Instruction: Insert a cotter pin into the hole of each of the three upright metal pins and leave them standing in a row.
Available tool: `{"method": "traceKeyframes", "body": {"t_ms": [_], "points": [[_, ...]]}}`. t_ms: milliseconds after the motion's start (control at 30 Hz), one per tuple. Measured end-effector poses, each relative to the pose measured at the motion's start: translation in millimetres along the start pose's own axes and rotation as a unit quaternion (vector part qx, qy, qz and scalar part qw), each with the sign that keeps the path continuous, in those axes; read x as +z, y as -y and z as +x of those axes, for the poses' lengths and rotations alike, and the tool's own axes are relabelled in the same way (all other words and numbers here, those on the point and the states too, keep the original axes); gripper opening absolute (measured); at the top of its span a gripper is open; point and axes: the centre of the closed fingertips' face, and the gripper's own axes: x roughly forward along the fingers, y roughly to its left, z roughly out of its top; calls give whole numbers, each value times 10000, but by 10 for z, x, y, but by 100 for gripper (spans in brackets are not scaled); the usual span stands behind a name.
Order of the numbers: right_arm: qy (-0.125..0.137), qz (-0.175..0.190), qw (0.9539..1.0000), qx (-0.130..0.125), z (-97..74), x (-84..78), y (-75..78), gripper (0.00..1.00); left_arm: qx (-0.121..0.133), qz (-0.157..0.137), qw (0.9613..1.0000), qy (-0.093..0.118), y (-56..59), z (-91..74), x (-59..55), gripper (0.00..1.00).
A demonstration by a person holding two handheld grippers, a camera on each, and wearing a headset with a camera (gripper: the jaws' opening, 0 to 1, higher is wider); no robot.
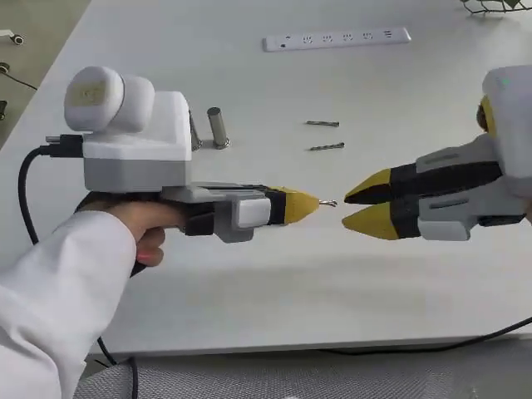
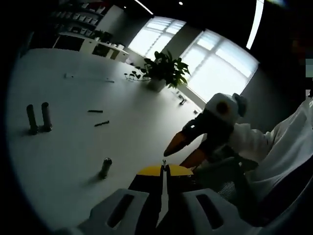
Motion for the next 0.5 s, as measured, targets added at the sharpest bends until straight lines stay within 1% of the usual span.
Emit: {"method": "traceKeyframes", "body": {"t_ms": [67,100,133,167,200,233,267,300,367,400,433,500], "points": [[38,447,9983,382,-16,0,-83,14,-20,177,9998,-93,23,-13,-11,0],[138,680,9959,581,-21,27,-108,14,-26,309,9994,-142,25,-19,-18,0],[199,801,9933,805,-26,48,-169,14,-54,415,9990,-146,39,-23,-13,0],[206,1144,9870,1108,-36,58,-233,15,-126,576,9981,-150,75,-30,-6,0],[254,1255,9840,1242,-46,76,-251,15,-166,685,9974,-145,97,-35,3,0],[264,1320,9804,1441,-57,85,-275,16,-234,839,9961,-138,134,-44,14,0],[298,1322,9773,1628,-73,98,-301,15,-291,954,9949,-177,162,-52,8,0],[408,1323,9729,1855,-96,135,-323,14,-361,1088,9933,-163,199,-60,18,0],[501,1529,9668,1984,-101,190,-307,13,-452,1245,9911,-160,253,-84,27,0],[477,1530,9664,2011,-99,191,-308,13,-474,1303,9902,-149,269,-94,33,0],[460,1466,9676,2002,-87,202,-283,13,-515,1403,9887,-144,292,-112,40,0],[358,1414,9673,2076,-74,201,-287,13,-554,1523,9867,-85,319,-135,64,0]]}}
